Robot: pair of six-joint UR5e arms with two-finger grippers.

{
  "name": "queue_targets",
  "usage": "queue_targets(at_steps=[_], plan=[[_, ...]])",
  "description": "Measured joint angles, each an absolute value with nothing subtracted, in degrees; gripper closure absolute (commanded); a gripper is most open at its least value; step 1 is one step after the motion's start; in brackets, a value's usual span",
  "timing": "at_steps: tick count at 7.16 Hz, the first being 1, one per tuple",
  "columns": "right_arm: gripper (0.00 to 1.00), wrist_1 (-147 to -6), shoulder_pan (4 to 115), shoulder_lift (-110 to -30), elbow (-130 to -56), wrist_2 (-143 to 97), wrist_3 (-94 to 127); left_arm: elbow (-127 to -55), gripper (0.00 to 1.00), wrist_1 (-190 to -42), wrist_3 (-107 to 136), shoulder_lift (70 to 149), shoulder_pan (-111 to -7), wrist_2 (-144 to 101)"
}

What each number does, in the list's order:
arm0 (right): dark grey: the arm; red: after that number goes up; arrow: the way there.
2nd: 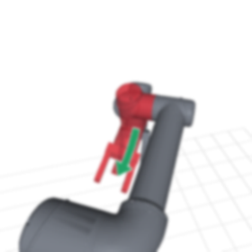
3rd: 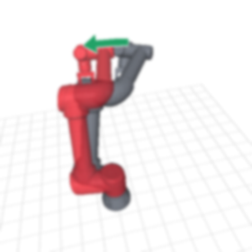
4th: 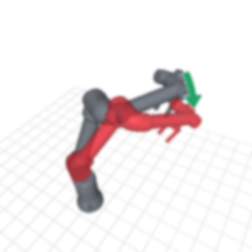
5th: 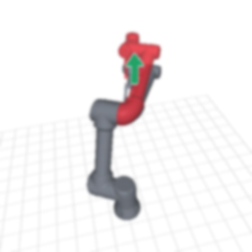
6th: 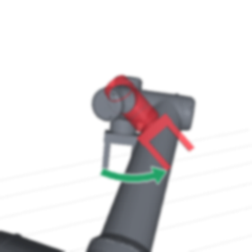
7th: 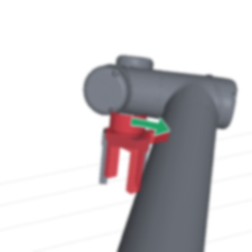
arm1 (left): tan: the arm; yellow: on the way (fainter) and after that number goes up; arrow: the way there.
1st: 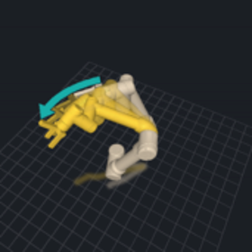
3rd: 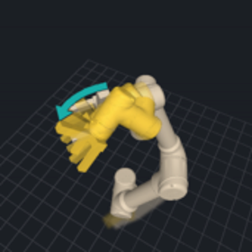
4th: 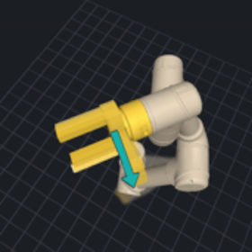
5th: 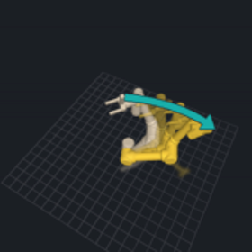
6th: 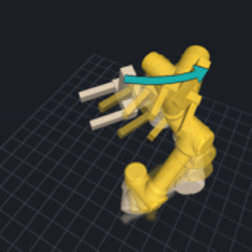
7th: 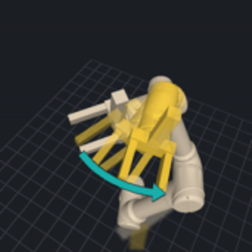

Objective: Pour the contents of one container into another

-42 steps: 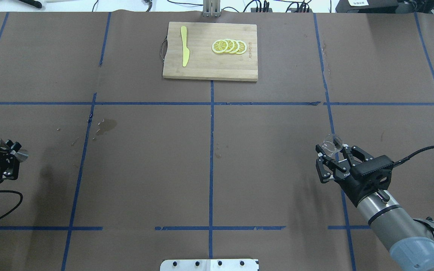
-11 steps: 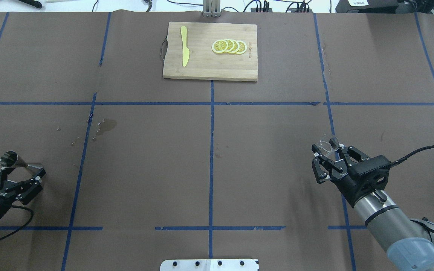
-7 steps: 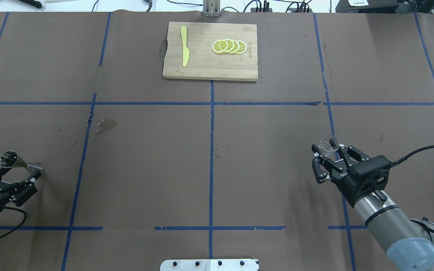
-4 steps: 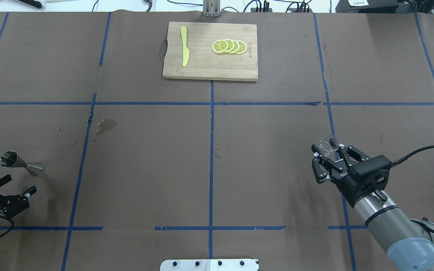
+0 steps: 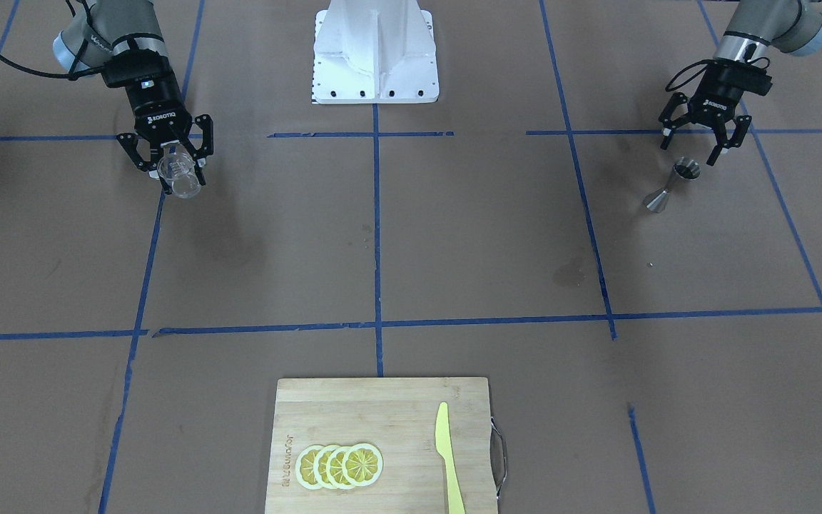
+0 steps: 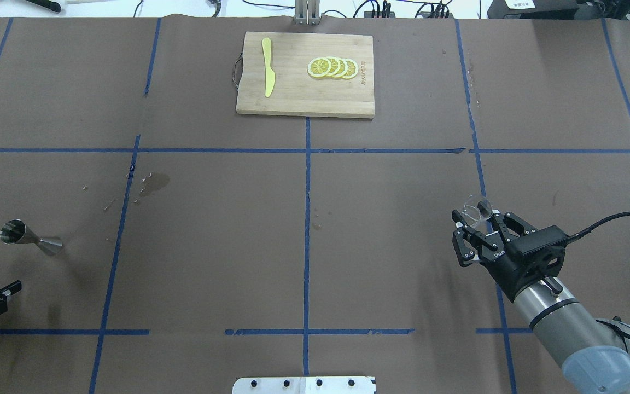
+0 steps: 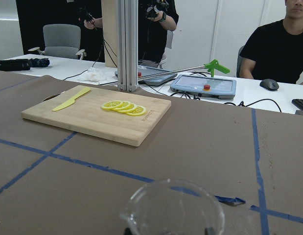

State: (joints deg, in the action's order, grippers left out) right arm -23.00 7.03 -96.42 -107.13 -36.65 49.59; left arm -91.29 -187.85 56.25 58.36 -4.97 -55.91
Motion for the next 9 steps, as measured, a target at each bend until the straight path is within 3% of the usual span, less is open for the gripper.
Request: queue_targets(at_steps=[3,6,9], plan=[[1.00,-22.97,7.03,-96.42,-106.79,-36.65,49.65,-87.62,0.01,-187.33,54.27,57.78,-16.58,-68.58],[1.00,-23.01,7.03,-96.44,-106.49,-36.65,50.00,-85.46,0.01,-174.89,38.12,70.64,-42.20,-87.42],[1.00,-23.05,7.16,-96.67,-106.01,-36.65,51.34,-84.61,0.00,-153.41,26.29,84.78,-60.27,-103.30]])
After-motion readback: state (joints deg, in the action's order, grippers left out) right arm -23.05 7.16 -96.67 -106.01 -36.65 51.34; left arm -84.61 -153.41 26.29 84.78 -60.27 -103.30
